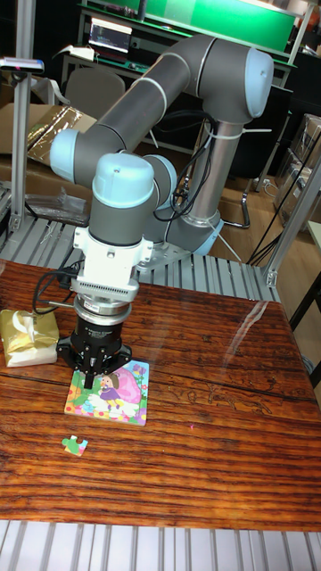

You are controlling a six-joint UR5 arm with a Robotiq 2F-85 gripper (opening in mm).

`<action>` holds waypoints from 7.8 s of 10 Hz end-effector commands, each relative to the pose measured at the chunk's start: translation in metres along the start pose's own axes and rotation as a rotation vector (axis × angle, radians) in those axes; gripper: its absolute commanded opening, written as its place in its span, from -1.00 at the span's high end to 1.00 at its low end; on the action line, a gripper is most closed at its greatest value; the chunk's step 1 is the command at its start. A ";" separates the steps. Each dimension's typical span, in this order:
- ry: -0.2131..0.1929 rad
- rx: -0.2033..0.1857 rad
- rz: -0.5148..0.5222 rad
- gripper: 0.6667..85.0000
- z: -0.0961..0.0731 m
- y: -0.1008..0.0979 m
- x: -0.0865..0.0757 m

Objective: Assemble one piece of a puzzle

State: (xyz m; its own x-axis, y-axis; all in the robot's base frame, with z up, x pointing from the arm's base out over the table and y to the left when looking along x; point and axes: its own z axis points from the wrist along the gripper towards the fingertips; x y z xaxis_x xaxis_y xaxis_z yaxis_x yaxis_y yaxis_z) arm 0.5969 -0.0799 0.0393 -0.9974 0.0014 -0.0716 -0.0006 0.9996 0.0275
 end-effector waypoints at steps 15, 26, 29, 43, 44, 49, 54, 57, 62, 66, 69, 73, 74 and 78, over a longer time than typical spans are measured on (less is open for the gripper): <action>0.032 -0.017 -0.216 0.98 0.016 0.002 -0.033; 0.046 0.037 -0.557 0.38 0.021 -0.015 -0.063; 0.029 0.041 -0.711 0.08 0.022 -0.013 -0.071; -0.065 0.002 -1.021 -0.02 0.035 0.002 -0.091; -0.063 0.003 -1.029 -0.05 0.037 0.000 -0.090; -0.060 0.001 -1.074 -0.11 0.042 -0.001 -0.090; -0.063 -0.006 -1.097 -0.11 0.044 0.001 -0.091; -0.067 -0.012 -1.104 -0.12 0.047 0.003 -0.092; -0.058 -0.021 -1.119 -0.12 0.048 0.002 -0.089; -0.066 -0.037 -1.117 -0.09 0.048 0.006 -0.089; -0.078 -0.090 -1.121 -0.08 0.046 0.005 -0.088; -0.093 -0.117 -1.104 0.05 0.046 0.011 -0.091; -0.091 -0.118 -1.101 0.08 0.046 0.011 -0.091; -0.091 -0.124 -1.095 0.15 0.044 0.010 -0.089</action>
State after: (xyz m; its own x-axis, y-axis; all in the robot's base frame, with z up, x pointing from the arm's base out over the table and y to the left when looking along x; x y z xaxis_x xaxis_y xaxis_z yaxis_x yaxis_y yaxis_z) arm 0.6882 -0.0701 -0.0004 -0.4334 -0.8839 -0.1758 -0.8977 0.4406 -0.0024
